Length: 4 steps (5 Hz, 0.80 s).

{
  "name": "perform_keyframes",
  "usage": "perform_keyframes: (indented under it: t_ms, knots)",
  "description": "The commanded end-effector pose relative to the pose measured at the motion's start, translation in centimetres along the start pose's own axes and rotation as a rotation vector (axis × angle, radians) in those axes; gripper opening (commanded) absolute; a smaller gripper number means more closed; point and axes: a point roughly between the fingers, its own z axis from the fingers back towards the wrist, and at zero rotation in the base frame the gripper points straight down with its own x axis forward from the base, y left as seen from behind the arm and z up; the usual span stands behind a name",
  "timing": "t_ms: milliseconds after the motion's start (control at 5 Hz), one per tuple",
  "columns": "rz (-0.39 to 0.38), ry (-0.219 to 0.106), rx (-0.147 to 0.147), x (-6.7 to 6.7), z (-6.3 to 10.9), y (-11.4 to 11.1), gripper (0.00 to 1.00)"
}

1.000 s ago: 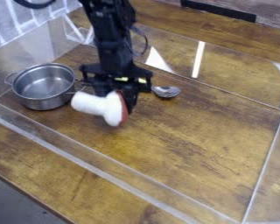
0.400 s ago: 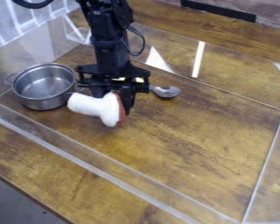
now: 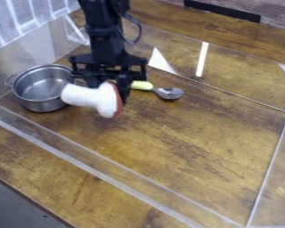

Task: Put the mushroom in the silver pot

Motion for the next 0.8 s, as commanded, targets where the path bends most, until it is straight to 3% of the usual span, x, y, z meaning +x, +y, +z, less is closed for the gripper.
perform_keyframes:
  t_ms: [0,200,400,600]
  knots:
    - [0.061,-0.122,-0.016,2.2,4.6,2.0,1.0]
    - [0.12,-0.154,-0.009,3.3,6.3,4.6,0.0]
    - [0.088,-0.152,0.0,3.4,5.2,4.5,1.0]
    - [0.063,-0.151,-0.001,4.2,5.3,4.5,1.0]
